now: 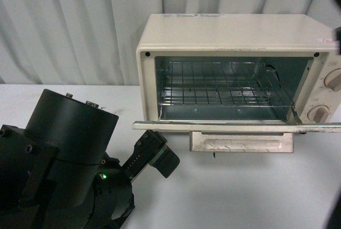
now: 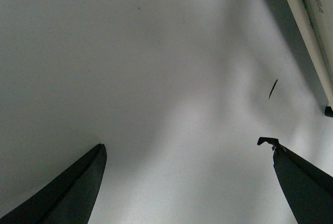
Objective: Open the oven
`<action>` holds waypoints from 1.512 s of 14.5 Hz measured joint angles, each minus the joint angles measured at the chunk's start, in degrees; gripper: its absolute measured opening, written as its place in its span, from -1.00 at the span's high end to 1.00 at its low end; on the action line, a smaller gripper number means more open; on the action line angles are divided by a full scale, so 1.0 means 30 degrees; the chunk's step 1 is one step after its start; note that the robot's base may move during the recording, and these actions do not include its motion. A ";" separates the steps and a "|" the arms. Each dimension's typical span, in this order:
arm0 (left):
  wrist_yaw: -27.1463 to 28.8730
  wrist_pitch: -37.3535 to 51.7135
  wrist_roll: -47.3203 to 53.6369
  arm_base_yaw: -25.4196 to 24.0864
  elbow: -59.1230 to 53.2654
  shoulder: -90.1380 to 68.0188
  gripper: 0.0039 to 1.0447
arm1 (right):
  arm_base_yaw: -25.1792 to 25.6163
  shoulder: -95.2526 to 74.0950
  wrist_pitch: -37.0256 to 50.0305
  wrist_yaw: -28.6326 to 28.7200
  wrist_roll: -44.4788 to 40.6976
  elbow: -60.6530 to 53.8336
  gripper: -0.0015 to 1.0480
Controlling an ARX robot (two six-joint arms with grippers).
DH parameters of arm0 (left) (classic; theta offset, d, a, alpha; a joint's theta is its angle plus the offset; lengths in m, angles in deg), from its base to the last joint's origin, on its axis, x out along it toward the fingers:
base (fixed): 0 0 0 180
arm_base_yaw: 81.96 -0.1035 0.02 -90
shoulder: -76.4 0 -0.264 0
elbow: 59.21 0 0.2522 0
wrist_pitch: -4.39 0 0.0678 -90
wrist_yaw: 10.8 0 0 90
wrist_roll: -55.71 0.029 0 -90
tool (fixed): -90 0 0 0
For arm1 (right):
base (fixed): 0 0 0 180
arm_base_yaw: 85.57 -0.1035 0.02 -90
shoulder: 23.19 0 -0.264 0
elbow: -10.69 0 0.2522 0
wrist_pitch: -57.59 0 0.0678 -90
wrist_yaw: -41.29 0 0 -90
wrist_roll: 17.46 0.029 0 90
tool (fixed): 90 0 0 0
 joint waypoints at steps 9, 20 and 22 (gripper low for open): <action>0.0080 -0.0029 0.0000 0.0007 0.0000 0.0000 -0.87 | 0.4911 0.9457 0.0648 0.3395 0.5792 -0.8808 0.96; 0.0058 -0.0036 -0.0007 0.0007 0.0000 0.0000 -0.87 | 0.5100 1.5701 -0.3446 0.3577 0.5843 -1.0557 0.96; 0.0058 -0.0036 0.0000 0.0007 0.0000 0.0000 -0.87 | 0.5100 1.7019 -0.4867 0.3577 0.5843 -1.0564 0.96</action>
